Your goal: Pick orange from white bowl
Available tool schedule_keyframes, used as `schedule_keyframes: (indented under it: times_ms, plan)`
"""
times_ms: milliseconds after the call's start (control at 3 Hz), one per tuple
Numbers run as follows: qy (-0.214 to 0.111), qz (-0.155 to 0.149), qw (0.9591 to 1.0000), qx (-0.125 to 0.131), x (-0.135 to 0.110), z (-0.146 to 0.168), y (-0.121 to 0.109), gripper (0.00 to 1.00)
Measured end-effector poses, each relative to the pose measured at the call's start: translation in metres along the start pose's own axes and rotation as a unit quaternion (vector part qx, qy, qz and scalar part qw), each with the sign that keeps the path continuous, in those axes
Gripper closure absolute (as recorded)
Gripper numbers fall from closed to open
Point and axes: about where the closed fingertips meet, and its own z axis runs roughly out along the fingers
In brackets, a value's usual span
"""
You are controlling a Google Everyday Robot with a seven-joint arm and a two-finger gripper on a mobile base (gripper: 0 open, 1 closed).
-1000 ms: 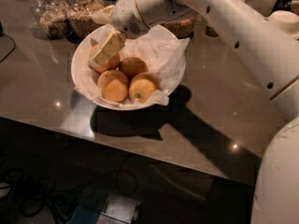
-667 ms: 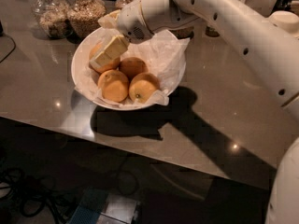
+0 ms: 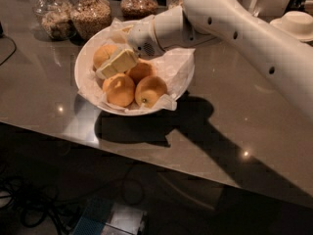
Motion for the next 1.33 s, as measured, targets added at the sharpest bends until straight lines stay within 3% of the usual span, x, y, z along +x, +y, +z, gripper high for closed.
schedule_keyframes:
  times_ms: [667,1000,1333]
  plan:
    - [-0.020,0.060,0.9972,0.040,-0.010,0.012,0.005,0.17]
    - [-0.011,0.094,0.9931,0.070,-0.005,0.020,0.001,0.17]
    - [0.019,0.122,0.9876,0.097,0.007,0.023,-0.003,0.16]
